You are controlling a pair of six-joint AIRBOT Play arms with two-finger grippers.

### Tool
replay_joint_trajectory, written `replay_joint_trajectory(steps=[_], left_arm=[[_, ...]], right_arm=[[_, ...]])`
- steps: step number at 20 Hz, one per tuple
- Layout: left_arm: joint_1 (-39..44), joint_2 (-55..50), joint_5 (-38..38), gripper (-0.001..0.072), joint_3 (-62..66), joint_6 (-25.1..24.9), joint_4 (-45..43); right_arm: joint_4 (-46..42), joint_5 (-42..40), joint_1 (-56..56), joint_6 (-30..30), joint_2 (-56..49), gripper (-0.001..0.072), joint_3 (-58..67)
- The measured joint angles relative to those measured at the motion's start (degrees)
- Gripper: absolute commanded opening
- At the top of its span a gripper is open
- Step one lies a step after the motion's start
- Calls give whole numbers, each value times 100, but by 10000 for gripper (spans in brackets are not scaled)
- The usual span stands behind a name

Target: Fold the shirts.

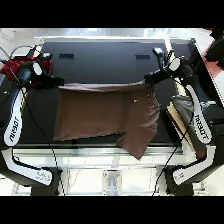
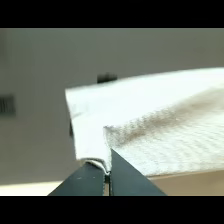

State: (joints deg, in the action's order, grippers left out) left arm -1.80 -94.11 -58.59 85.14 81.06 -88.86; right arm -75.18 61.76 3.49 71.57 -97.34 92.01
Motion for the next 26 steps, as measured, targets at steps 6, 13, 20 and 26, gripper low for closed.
replay_joint_trajectory(steps=[6, 13, 20, 26], left_arm=[[17, 46, -205, 6, -688, 17, -170], [35, 48, -286, 7, -846, 20, -212], [33, 118, -977, 308, -861, 20, -236], [-52, 1305, -1456, 307, -866, 20, -214]], right_arm=[[-647, 275, 4, 118, 46, 10, -892], [-769, -57, 7, 243, -37, 20, -1620], [-802, 350, 9, 313, 199, 213, -1687], [-1366, 1419, 7, 332, 1821, 211, -1469]])
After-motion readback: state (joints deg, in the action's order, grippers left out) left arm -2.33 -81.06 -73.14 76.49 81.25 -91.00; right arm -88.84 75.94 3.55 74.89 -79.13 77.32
